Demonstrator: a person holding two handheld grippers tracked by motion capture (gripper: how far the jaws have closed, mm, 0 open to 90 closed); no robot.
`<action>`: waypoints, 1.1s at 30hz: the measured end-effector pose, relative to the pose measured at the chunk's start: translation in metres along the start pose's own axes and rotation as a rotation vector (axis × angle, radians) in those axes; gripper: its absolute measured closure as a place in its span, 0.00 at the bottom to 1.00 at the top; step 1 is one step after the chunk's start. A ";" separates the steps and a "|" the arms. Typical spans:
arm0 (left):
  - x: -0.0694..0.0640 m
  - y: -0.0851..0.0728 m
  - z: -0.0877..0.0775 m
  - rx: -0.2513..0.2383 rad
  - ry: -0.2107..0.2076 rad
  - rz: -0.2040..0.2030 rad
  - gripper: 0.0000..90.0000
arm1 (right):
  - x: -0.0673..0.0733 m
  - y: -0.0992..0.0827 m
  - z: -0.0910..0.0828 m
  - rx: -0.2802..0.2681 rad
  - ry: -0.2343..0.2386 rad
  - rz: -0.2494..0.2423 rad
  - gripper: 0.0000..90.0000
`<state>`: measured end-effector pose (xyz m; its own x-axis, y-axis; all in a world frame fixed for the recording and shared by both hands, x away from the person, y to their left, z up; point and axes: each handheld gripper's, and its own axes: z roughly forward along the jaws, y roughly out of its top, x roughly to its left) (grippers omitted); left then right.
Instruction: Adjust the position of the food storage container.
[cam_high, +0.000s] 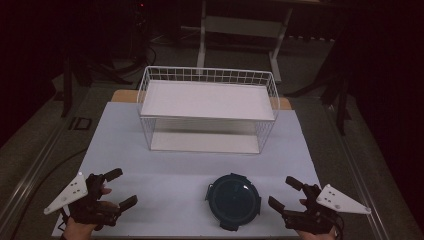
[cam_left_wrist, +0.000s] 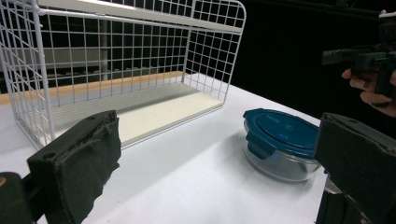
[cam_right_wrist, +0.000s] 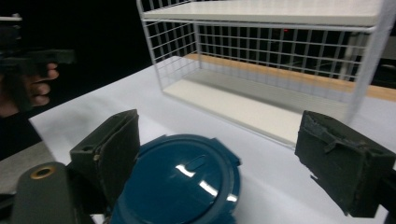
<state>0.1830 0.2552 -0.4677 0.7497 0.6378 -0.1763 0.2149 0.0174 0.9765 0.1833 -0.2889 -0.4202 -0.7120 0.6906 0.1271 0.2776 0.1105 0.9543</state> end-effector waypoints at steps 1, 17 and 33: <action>0.000 0.000 0.000 0.000 0.000 0.000 0.01 | 0.001 -0.001 0.001 0.007 -0.001 0.000 0.16; 0.001 0.000 0.002 0.001 -0.007 0.000 0.01 | 0.004 -0.042 0.023 0.240 0.058 0.013 0.74; 0.000 0.001 0.002 0.004 -0.005 0.006 0.01 | 0.002 -0.061 0.026 0.390 0.135 0.016 1.00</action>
<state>0.1846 0.2538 -0.4673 0.7543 0.6338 -0.1713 0.2128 0.0109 0.9770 0.1817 -0.2754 -0.4851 -0.7767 0.5971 0.2005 0.4944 0.3808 0.7814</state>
